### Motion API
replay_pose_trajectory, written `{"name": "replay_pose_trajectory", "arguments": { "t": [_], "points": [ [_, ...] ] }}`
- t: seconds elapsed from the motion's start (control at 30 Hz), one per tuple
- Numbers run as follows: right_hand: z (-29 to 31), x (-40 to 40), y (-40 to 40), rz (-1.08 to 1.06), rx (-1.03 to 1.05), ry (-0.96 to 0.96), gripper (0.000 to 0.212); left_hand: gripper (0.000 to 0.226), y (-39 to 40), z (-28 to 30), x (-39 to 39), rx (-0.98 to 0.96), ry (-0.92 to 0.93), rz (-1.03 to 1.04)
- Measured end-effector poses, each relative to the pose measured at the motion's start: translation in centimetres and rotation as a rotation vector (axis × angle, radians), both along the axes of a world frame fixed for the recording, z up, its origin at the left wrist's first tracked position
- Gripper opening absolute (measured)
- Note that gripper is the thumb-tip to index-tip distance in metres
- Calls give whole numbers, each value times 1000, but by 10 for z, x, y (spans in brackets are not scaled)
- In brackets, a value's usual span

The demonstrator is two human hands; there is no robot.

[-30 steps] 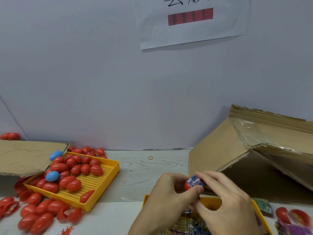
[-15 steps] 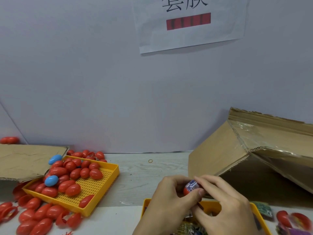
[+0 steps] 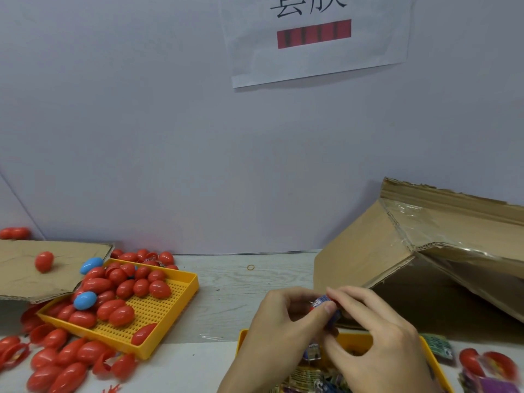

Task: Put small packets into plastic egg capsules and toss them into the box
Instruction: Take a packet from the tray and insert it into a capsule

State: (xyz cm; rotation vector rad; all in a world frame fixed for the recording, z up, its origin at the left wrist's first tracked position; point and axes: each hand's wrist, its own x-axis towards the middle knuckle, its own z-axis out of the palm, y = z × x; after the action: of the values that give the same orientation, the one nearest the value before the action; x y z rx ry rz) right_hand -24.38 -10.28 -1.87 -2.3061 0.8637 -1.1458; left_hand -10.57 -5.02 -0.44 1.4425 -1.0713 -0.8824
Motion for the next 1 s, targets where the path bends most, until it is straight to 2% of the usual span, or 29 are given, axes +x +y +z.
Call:
{"name": "replay_pose_trajectory", "arguments": {
  "t": [0.4, 0.63, 1.0],
  "points": [
    [3, -1, 2, -31, 45, -19, 56, 17, -1, 1, -7, -75, 29, -7],
    [3, 0, 2, -36, 33, -12, 54, 20, -5, -2, -10, -81, 174, 60],
    [4, 0, 0, -65, 65, -37, 55, 27, -8, -11, -14, -131, 252, 45]
  ]
}}
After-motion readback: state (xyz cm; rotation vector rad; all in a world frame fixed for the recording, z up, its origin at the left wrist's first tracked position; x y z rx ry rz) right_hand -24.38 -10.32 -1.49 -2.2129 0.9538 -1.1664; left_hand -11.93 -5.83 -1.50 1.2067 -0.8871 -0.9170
